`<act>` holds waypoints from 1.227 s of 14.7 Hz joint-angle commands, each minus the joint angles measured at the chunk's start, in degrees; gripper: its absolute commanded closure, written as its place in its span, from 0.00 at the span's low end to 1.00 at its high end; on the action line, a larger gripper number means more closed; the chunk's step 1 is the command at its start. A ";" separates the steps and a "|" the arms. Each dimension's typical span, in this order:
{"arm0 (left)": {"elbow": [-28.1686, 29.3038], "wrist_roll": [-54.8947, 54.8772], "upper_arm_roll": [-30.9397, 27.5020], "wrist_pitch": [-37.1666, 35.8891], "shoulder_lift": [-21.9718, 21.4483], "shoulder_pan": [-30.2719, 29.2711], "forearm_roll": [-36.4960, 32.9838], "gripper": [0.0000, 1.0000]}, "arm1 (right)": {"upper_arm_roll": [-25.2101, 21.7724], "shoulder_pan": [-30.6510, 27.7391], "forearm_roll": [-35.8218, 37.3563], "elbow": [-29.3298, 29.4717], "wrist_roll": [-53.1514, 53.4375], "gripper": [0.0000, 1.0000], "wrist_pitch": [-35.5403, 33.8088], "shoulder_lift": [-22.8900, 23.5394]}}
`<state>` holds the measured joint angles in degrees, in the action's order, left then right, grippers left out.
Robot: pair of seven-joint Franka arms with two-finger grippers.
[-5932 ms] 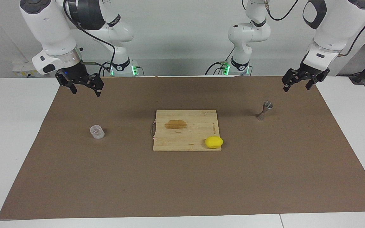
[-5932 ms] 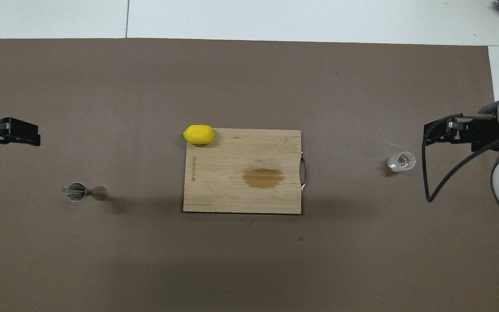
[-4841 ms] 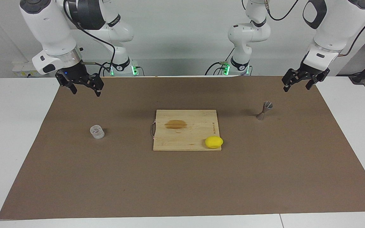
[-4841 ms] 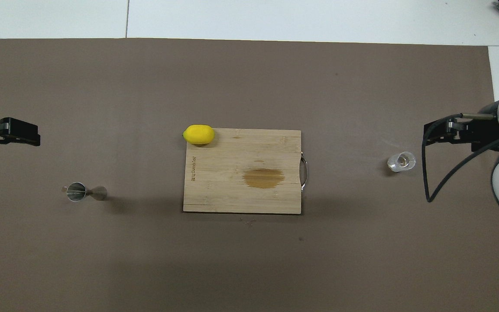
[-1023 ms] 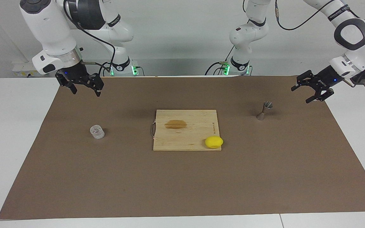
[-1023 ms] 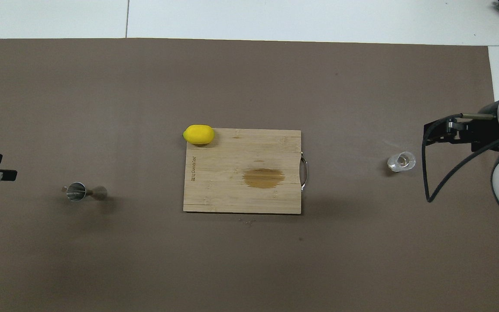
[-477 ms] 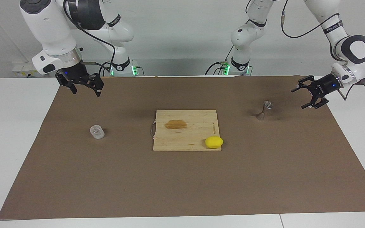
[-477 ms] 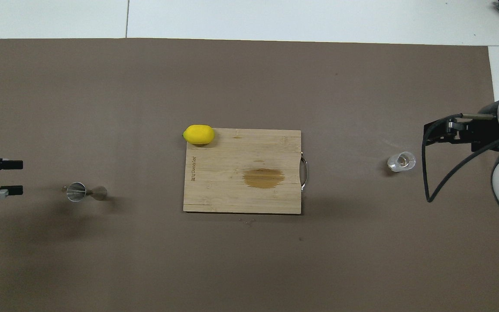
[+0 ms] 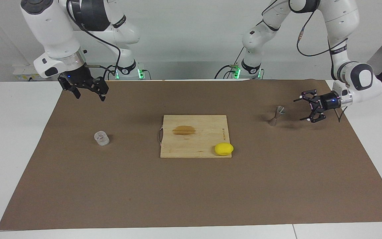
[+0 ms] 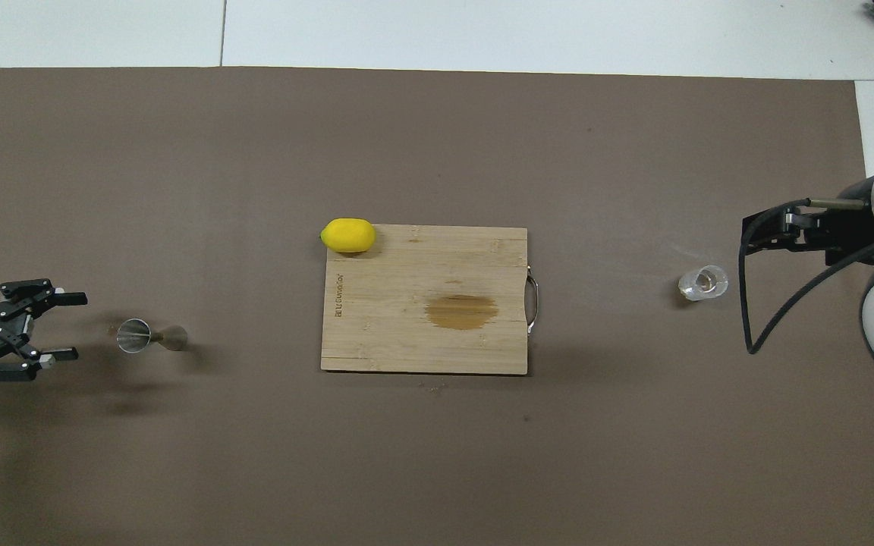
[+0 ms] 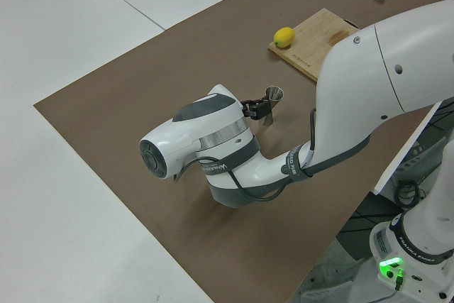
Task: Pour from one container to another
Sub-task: 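Close the left gripper around the small metal cup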
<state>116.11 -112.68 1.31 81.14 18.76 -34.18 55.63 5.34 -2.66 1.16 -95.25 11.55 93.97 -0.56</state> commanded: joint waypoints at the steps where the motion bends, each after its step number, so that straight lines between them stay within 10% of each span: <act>1: 0.17 -5.35 0.54 -3.26 3.64 -2.38 2.11 0.00 | 0.20 -0.86 -1.60 -0.02 -1.61 0.00 -0.80 -0.50; 18: 2.45 -28.46 0.98 -10.48 8.48 -0.10 5.71 0.00 | 0.20 -0.77 -1.60 -0.02 -1.61 0.00 -0.80 -0.50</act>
<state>117.01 -138.10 3.01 69.49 27.59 -35.88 59.95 5.34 -2.66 1.16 -95.25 11.55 93.97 -0.56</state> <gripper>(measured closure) 0.000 0.000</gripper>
